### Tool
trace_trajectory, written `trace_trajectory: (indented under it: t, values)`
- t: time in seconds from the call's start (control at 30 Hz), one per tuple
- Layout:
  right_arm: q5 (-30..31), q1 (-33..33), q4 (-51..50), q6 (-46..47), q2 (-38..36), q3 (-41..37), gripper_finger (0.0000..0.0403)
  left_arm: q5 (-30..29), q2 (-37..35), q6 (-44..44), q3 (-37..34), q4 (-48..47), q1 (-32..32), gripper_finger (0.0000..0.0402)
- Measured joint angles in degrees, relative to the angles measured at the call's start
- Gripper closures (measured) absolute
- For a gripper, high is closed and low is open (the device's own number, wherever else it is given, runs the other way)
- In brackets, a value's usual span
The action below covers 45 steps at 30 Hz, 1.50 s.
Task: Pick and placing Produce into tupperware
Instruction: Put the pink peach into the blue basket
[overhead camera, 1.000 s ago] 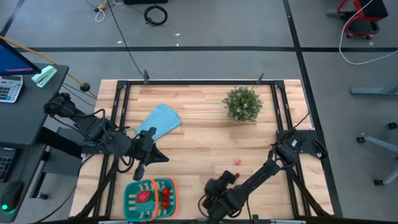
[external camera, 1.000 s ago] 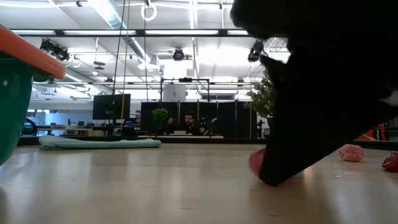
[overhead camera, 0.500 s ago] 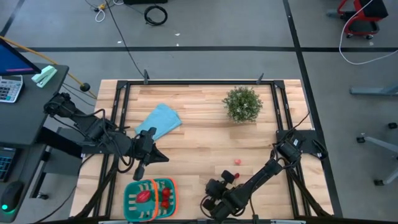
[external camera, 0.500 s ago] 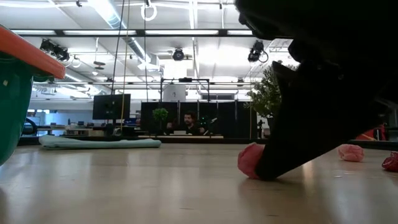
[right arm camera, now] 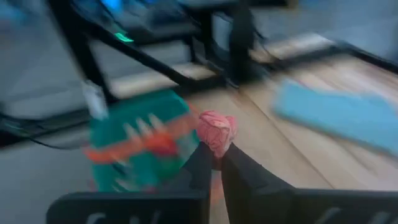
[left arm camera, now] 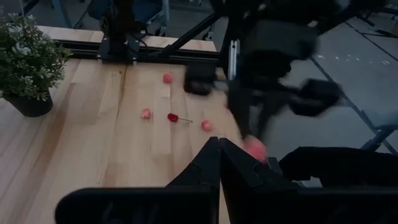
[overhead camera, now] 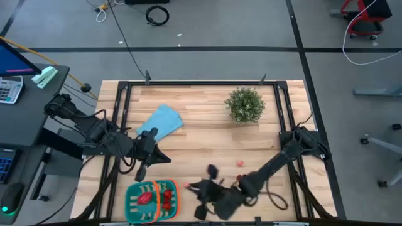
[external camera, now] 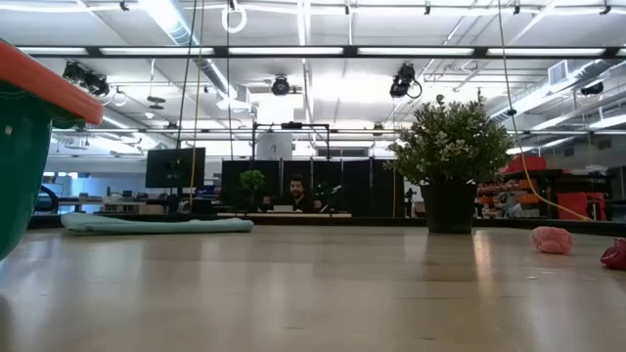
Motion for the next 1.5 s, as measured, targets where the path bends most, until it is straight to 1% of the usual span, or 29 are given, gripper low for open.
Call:
trace_trajectory:
  t: [0.07, 0.13, 0.2, 0.37, 0.5, 0.57, 0.63, 0.77, 0.87, 1.0, 1.1, 1.2, 1.3, 1.37, 1.4, 1.43, 1.5]
  values:
    - [-8.30, -1.66, 9.30, -5.29, 2.74, 0.03, 0.0375, -0.02, 0.00, -0.01, 0.00, 0.35, 0.11, 0.0395]
    - [-15.37, -3.30, 14.04, -7.47, 5.98, -0.30, 0.0375, -0.31, 0.00, 0.00, 0.00, 1.29, 0.11, 0.0396]
    - [-19.02, -4.87, 16.76, -6.61, 8.41, -0.42, 0.0378, -1.44, -0.02, 0.08, 0.00, 2.43, 0.11, 0.0393]
    - [-26.34, -8.74, 21.24, -3.82, 11.18, -0.09, 0.0378, -2.40, -0.04, 0.13, 0.00, 3.49, 0.11, 0.0377]
    - [-32.18, -9.52, 25.77, -2.91, 12.99, -0.29, 0.0375, -2.42, -0.04, 0.18, 0.00, 3.40, 0.11, 0.0379]
    - [-33.69, -9.43, 26.26, -1.30, 13.10, -0.08, 0.0374, -2.43, -0.04, 0.18, 0.00, 3.39, 0.11, 0.0385]
    - [-34.72, -9.42, 23.84, -0.88, 13.23, -0.08, 0.0374, -2.43, -0.04, 0.18, 0.00, 3.37, 0.11, 0.0391]
    - [-34.76, -9.52, 23.18, -3.25, 12.99, -0.10, 0.0362, -2.45, -0.04, 0.18, 0.00, 3.32, 0.11, 0.0395]
    - [-34.81, -9.54, 23.08, -5.67, 12.51, 1.68, 0.0340, -2.45, -0.04, 0.18, 0.00, 3.39, 0.11, 0.0388]
    - [-34.95, -10.37, 17.64, -5.46, 12.57, 2.51, 0.0300, -2.45, -0.02, 0.02, 0.00, 3.41, 0.11, 0.0377]
    - [-34.59, -10.87, 17.97, -5.43, 12.68, 2.78, 0.0274, -2.45, -0.02, 0.07, 0.00, 3.43, 0.11, 0.0376]
    - [-34.81, -10.96, 17.96, -5.43, 12.64, 2.83, 0.0257, -2.45, -0.02, 0.07, 0.00, 3.43, 0.11, 0.0383]
    - [-34.94, -10.99, 17.78, -5.38, 12.55, 2.81, 0.0249, -2.45, -0.02, 0.07, 0.00, 3.43, 0.11, 0.0392]
    - [-35.80, -11.12, 15.07, -5.15, 11.53, 2.81, 0.0248, -2.45, -0.02, 0.02, 0.00, 3.39, 0.11, 0.0395]
    - [-37.28, -11.19, 13.14, -4.85, 10.59, 2.81, 0.0248, -2.45, -0.02, 0.02, 0.00, 3.45, 0.11, 0.0395]
    - [-38.64, -11.23, 9.07, -4.34, 9.34, 2.81, 0.0249, -2.45, 0.00, 0.02, 0.00, 3.39, 0.11, 0.0395]
    - [-43.50, -11.17, -0.05, -1.50, 6.36, 2.83, 0.0252, -2.45, 0.00, 0.04, 0.00, 3.30, 0.11, 0.0390]
